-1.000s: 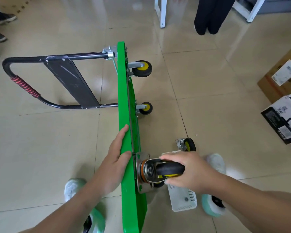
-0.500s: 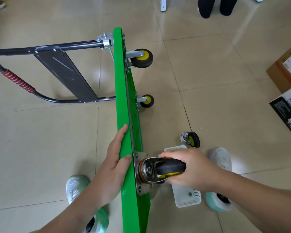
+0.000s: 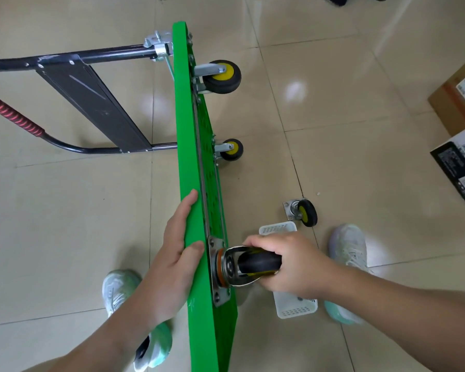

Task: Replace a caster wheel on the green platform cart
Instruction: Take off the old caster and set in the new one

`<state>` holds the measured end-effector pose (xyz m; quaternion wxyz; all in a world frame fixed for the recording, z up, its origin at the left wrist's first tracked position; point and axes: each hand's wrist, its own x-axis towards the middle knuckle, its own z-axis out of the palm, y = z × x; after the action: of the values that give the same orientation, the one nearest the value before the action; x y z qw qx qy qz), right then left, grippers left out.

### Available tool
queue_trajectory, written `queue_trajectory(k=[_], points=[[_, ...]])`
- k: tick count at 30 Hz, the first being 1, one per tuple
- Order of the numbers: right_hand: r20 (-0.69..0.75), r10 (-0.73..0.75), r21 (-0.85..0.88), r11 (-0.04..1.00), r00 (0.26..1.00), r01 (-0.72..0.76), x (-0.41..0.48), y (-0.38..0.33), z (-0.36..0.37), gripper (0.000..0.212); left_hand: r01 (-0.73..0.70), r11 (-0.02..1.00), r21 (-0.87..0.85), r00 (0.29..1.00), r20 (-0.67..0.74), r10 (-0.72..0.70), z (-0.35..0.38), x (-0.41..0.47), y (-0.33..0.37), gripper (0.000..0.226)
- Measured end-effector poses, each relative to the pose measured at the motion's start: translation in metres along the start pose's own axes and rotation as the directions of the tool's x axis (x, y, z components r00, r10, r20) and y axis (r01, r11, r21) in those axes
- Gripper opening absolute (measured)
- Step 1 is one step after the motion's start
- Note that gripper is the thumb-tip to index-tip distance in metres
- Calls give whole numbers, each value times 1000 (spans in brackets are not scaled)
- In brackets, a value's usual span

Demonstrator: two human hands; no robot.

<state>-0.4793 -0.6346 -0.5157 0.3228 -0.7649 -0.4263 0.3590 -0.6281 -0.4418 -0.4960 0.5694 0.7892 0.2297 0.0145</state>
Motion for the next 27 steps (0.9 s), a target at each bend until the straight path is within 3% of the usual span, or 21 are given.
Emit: queue_trajectory(k=[27], points=[[32, -73, 34, 997, 997, 72, 16, 10, 13, 39, -46, 997, -58, 999, -16, 45, 4, 1, -5, 72]])
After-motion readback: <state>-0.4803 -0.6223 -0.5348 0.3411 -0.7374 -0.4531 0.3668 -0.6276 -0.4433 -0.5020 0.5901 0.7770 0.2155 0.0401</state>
